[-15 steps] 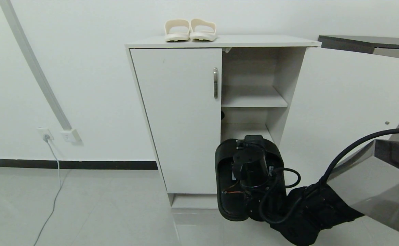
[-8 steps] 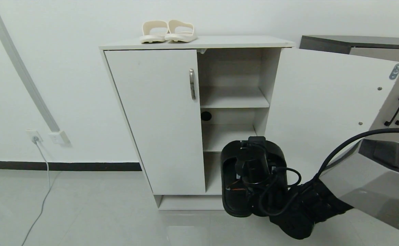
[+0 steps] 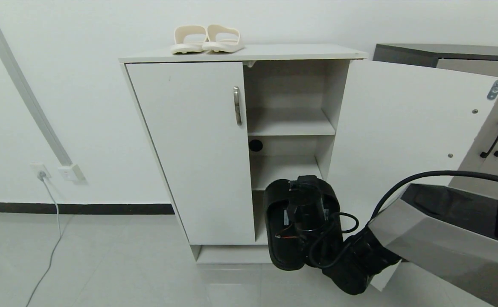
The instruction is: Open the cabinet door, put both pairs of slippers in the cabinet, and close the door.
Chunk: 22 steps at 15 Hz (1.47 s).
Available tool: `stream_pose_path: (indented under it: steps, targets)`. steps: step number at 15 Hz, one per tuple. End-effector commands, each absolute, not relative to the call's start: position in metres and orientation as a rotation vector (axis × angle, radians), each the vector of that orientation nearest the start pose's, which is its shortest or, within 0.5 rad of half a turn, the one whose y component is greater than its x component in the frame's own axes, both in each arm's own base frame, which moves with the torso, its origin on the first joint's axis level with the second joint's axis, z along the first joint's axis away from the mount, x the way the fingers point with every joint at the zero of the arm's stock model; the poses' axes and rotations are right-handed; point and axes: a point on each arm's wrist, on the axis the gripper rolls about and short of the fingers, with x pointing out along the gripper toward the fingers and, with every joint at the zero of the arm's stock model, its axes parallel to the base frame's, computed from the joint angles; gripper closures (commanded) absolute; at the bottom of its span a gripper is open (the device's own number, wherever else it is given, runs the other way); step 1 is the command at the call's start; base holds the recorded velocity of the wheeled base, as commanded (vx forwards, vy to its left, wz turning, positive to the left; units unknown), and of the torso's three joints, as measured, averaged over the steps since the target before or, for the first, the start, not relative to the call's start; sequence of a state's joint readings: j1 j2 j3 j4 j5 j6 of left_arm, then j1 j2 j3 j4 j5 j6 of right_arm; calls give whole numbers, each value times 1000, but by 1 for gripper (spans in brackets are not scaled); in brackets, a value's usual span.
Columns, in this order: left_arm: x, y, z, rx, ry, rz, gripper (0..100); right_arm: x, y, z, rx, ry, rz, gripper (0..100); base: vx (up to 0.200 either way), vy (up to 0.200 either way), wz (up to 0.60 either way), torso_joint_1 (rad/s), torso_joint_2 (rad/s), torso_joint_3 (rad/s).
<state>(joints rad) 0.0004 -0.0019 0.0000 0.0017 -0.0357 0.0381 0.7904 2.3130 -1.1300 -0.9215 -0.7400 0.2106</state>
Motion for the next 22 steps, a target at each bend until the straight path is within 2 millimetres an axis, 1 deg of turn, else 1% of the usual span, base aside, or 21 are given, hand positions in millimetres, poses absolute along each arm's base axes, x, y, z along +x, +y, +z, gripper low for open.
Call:
stream_pose_path:
  steps: [1,4,11,13,18,22]
  targets:
    - [-23,-1,75,40,2,-37,100,320,300,47,15,209,38,100,0,0,0,0,0,0]
    - [-23,-1,75,38,1,-35,100,322,302,38,2,221,35,100,0,0,0,0,0,0]
    - [-23,-1,76,38,1,-35,100,326,304,29,-6,227,30,100,0,0,0,0,0,0]
    - [-23,-1,76,40,2,-35,100,326,305,26,-11,231,30,100,0,0,0,2,0,-122]
    - [-23,-1,76,38,1,-35,100,327,306,25,-11,231,28,100,0,0,0,2,3,-183]
    - [-23,-1,75,38,2,-35,100,328,307,18,-31,231,8,100,0,0,0,0,1,-195]
